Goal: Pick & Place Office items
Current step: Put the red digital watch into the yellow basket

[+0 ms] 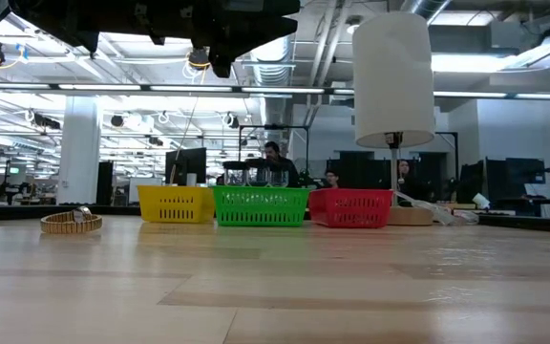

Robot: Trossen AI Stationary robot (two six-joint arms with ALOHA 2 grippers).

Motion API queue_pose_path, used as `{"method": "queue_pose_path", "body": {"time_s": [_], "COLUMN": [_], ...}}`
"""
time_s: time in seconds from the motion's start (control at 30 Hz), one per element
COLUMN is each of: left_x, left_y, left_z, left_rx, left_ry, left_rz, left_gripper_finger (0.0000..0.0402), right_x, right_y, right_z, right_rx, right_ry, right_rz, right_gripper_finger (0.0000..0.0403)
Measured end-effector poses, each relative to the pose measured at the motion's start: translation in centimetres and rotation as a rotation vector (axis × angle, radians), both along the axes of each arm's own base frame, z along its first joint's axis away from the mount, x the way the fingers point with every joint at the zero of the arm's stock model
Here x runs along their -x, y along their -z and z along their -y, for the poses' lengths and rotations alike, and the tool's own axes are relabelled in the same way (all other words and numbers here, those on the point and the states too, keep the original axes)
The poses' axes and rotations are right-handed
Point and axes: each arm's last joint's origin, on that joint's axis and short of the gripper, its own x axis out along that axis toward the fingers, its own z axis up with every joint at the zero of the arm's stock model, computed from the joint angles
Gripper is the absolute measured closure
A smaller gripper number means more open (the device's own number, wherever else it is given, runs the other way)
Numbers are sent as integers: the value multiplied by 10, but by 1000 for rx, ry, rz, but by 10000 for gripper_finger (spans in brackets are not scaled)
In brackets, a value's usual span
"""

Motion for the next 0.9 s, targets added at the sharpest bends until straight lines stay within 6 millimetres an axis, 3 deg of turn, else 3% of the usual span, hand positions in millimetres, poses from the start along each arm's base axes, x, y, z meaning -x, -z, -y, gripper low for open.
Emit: {"method": "queue_pose_path", "body": {"time_s": [0.33,0.63,0.9], "left_x": [0,0,0], "left_y": [0,0,-1], "left_z": [0,0,0], "left_rx": [0,0,4], "left_ry": [0,0,1], "left_rz": [0,0,6], "left_gripper_finger": [280,280,280], "right_x": [-5,-7,-17], "right_y": [-1,-1,-3], "right_z": [1,2,15], "right_rx": [-56,-70,-61], "right_ry": [92,192,350], "right_rz": [-44,-66,-116], "right_gripper_finger": [264,255,280]}}
